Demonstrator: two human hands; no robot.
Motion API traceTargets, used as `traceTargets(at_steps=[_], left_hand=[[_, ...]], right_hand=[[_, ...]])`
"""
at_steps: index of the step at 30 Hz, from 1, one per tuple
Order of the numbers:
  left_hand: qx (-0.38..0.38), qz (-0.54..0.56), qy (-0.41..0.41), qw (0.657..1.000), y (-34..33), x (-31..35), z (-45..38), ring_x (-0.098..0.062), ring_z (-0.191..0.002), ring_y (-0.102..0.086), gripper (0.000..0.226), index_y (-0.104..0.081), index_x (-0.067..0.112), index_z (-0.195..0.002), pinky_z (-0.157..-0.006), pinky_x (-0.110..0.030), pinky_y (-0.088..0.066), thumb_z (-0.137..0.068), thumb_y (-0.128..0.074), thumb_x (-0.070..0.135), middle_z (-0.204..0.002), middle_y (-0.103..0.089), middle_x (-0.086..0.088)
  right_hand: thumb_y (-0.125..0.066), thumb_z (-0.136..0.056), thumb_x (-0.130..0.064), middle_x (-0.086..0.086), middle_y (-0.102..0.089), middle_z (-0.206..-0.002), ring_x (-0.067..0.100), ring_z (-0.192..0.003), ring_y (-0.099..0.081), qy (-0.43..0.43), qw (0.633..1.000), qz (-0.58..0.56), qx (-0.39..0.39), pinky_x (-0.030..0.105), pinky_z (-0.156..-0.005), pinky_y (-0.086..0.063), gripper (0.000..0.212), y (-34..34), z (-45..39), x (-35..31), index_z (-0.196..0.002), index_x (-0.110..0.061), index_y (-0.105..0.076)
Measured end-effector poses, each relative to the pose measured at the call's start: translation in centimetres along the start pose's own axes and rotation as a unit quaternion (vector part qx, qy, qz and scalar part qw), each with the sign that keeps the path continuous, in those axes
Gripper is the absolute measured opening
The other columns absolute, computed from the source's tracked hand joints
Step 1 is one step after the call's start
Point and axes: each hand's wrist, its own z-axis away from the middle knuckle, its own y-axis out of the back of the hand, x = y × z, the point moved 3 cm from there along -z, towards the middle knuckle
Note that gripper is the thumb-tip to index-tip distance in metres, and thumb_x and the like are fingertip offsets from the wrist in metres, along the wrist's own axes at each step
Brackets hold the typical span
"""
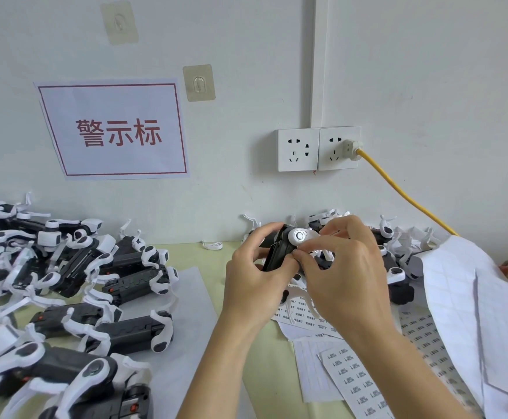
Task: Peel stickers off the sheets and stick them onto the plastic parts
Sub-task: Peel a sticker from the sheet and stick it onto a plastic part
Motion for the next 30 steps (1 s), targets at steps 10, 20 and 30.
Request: traceTargets(at_steps=[10, 20, 30], left_hand=[[0.027, 0.017, 0.027, 0.999, 0.2, -0.1, 0.0, -0.021, -0.061, -0.065, 0.039, -0.066, 0.053, -0.101, -0.047, -0.026, -0.047, -0.083, -0.068, 0.018, -0.084, -0.073, -0.002], [0.021, 0.098, 0.085, 0.991, 0.4, -0.4, -0.2, -0.024, -0.077, -0.070, 0.042, -0.064, 0.051, -0.108, -0.076, -0.045, -0.056, -0.093, -0.056, 0.012, -0.088, -0.074, -0.009], [0.014, 0.090, 0.100, 0.991, 0.5, -0.1, 0.1, -0.019, -0.063, -0.069, 0.025, -0.067, 0.047, -0.103, -0.047, -0.025, -0.049, -0.093, -0.058, 0.026, -0.086, -0.077, -0.002]], right_hand=[[-0.075, -0.086, -0.024, -0.012, -0.049, -0.099, 0.011, -0.097, -0.049, -0.033, 0.999, -0.026, -0.001, 0.017, -0.070, -0.037, 0.005, 0.7, -0.4, 0.5, -0.088, -0.028, -0.074], [-0.066, -0.090, -0.027, -0.013, -0.056, -0.116, -0.008, -0.095, -0.060, -0.152, 0.945, -0.250, -0.146, 0.008, -0.074, -0.044, 0.038, -0.7, 0.0, 0.5, -0.124, -0.035, -0.051], [-0.072, -0.088, -0.022, -0.006, -0.070, -0.103, 0.014, -0.084, -0.073, -0.171, 0.920, -0.297, -0.188, 0.039, -0.079, -0.061, 0.028, -1.4, 0.4, 0.2, -0.112, -0.033, -0.063]])
